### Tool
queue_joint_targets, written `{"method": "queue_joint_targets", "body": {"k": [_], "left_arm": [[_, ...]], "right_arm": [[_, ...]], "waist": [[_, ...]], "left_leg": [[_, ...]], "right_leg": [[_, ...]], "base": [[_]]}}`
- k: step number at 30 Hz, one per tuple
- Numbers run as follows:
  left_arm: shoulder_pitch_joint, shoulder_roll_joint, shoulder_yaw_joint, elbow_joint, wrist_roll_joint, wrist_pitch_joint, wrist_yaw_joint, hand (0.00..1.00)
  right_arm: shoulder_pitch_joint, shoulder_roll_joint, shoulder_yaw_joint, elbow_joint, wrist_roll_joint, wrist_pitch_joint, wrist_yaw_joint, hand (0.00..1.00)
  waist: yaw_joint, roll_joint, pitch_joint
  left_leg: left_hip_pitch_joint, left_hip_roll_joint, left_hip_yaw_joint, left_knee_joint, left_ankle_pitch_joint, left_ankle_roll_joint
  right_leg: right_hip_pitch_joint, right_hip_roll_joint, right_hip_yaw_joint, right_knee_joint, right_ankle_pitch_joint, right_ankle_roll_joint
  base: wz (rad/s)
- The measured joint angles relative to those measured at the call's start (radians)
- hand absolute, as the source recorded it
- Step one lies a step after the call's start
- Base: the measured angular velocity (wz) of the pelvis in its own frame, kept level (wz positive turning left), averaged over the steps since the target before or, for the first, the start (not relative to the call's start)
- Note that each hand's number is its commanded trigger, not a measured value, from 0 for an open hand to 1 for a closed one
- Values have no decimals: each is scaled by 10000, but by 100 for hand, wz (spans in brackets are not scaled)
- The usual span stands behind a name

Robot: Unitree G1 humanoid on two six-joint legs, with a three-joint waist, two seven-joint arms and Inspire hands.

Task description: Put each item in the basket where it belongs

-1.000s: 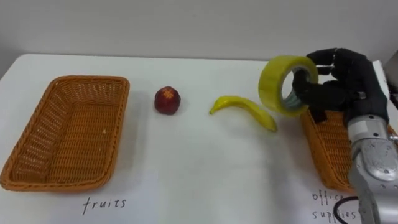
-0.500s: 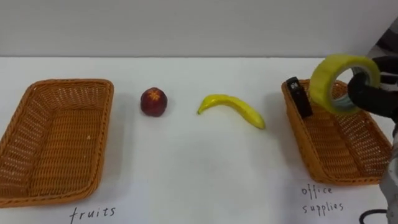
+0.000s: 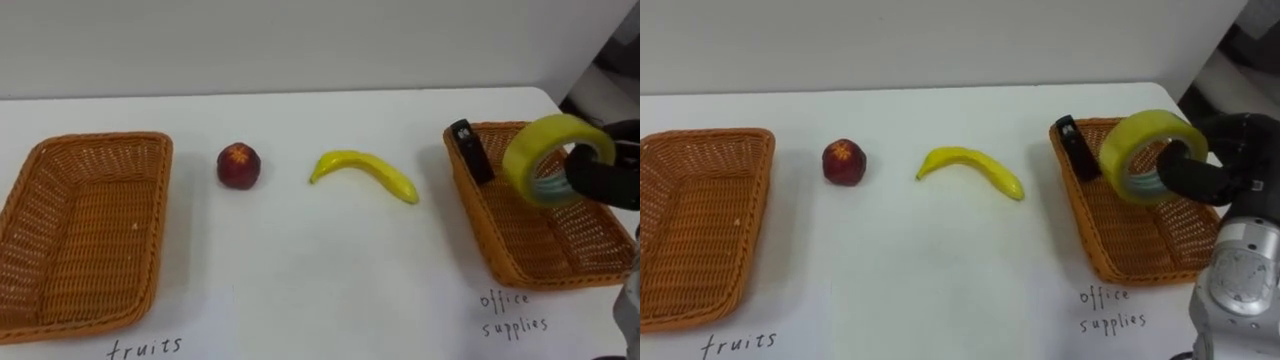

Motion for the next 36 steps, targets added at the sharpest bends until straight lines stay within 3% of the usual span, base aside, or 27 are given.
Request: {"method": "queue_joint_targets", "body": {"k": [1,2,16,36], "left_arm": [[-1,2,0,-3,0,-1,0,0],[0,5,-1,-10,-1,-1,-1,0],[0,37,-13,-265,2,32,-195,0],[31,33,-13,2,-3,26,-203,0]], "right_arm": [[0,0,2,101,-2,0,2,15],[0,0,3,213,-3,2,3,0],[5,1,37,232,-759,15,27,0],[5,1,32,221,-759,-9,63,0]], "waist": [[1,-23,12],[6,-44,16],[41,20,-34],[53,-9,-27]], "left_leg": [[-4,0,-1,1,0,0],[-10,0,-1,1,0,0],[17,-1,5,-20,-1,2],[36,-2,6,-57,-2,2]], "right_leg": [[-1,0,0,-3,0,0],[-6,0,0,-4,0,0],[4,11,46,1,-2,3],[39,10,54,-2,-2,3]], "base": [[0],[0],[0],[0]]}}
